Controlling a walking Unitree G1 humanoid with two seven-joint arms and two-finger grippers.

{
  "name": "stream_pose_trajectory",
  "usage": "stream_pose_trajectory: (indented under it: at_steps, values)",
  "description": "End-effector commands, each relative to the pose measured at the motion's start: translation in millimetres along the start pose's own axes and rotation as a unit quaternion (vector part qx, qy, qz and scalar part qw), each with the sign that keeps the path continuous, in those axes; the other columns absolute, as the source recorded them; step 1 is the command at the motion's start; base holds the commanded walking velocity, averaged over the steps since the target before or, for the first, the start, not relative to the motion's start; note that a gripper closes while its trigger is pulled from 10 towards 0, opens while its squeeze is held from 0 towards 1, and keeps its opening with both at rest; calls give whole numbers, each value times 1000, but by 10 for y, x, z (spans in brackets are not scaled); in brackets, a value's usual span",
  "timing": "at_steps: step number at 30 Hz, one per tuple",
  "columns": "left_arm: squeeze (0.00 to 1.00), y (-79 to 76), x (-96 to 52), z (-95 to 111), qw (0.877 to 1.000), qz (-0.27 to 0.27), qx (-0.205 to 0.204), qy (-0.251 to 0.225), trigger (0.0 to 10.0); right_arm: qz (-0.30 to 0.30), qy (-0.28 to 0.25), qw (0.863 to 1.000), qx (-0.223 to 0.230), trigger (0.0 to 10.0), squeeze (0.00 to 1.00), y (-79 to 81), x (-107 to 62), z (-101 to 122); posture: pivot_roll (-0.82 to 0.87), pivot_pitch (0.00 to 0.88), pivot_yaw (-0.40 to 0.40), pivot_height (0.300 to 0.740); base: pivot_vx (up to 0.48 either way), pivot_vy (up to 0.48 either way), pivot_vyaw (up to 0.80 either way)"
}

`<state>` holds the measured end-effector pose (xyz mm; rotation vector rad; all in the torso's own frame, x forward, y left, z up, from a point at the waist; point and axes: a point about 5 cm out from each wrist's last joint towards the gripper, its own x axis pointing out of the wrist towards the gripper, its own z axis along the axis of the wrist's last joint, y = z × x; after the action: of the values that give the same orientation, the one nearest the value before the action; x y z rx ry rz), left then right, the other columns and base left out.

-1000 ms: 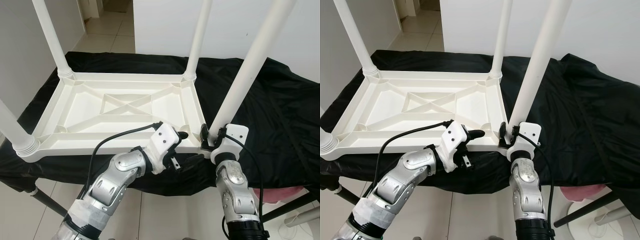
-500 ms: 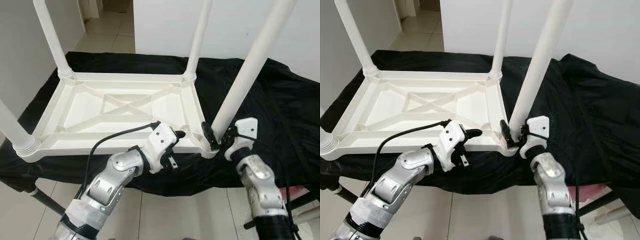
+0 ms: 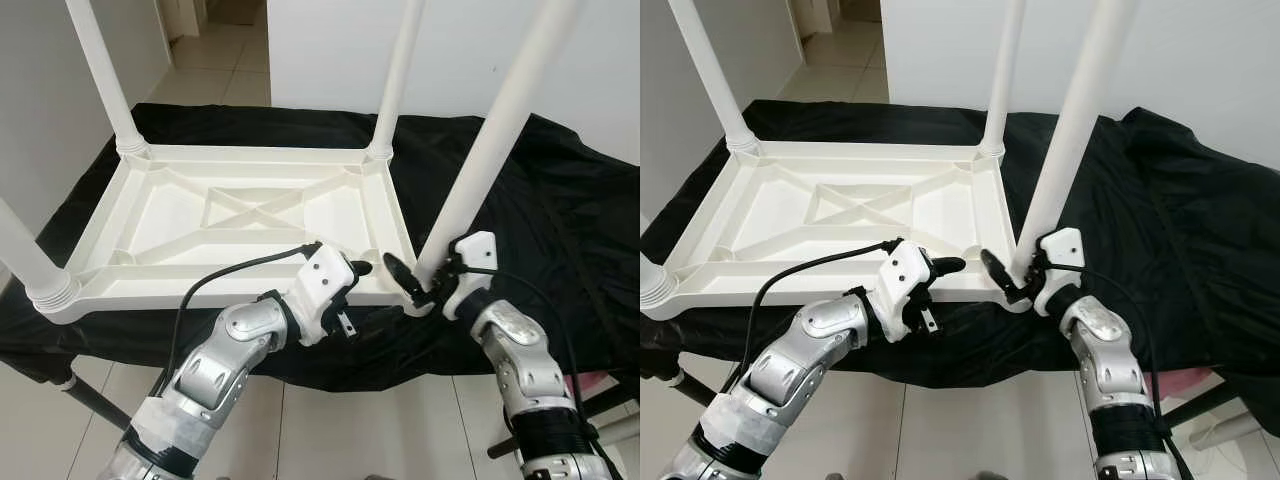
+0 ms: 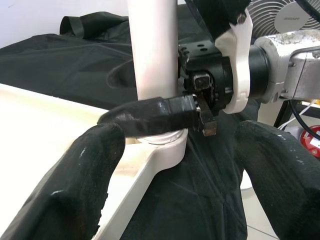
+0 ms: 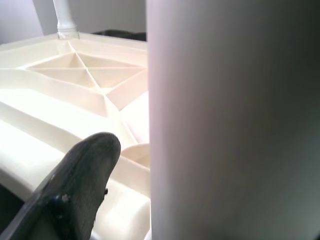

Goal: Building children table

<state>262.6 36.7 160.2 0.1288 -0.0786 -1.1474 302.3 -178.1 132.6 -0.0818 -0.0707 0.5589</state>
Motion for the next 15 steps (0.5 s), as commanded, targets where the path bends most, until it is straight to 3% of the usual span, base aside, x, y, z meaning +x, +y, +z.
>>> stream_pose_trajectory:
  at_steps: [1, 5, 6, 15]
  values:
    - [0, 12, 10, 3, 1000, -15, 4, -2, 10000, 18, 13, 1000, -4, 10000, 0, -7, 49, -62, -72, 0, -14, 740, 0, 0, 0]
    - [0, 14, 13, 2, 1000, -15, 4, -2, 10000, 23, 15, 1000, -4, 10000, 0, -9, 63, -78, -72, 0, -14, 740, 0, 0, 0]
    - [0, 11, 19, 2, 1000, -16, 5, -2, 10000, 23, 15, 1000, -5, 0, 0, -17, 73, -89, -73, 0, -14, 740, 0, 0, 0]
    - [0, -1, 30, 3, 1000, -13, 5, -4, 10000, 24, 16, 1000, -1, 0, 0, -58, 46, -116, -75, 0, -20, 740, 0, 0, 0]
